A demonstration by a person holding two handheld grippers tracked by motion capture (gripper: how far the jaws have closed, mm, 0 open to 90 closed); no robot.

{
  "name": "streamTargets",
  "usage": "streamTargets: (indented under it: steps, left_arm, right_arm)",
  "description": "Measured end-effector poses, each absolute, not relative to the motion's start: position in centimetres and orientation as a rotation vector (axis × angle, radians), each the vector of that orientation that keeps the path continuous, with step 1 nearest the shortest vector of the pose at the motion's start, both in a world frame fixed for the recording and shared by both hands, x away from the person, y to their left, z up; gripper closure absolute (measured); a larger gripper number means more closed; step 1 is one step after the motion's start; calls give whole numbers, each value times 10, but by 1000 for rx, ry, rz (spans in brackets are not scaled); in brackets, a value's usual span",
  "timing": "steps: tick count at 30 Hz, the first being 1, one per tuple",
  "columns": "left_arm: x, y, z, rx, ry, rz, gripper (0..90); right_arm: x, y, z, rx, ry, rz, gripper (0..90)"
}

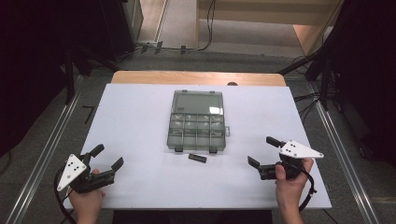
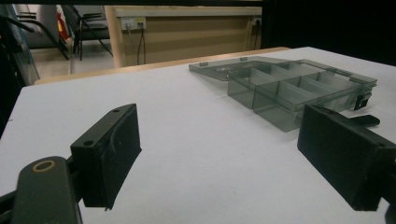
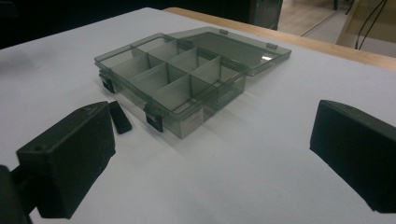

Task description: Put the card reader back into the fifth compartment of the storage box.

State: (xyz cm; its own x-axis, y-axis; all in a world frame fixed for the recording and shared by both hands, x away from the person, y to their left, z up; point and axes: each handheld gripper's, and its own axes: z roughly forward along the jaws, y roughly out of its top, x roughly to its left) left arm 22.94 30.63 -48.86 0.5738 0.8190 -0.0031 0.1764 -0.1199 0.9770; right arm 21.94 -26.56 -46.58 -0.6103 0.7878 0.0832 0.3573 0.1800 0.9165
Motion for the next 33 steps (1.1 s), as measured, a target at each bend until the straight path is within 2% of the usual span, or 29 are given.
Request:
streamTargets:
  steps: [33]
  left_arm:
    - [230,306,-489,1629,850,677,139]
  right_arm:
    - [256,-191,-452,878,2334,1388,0]
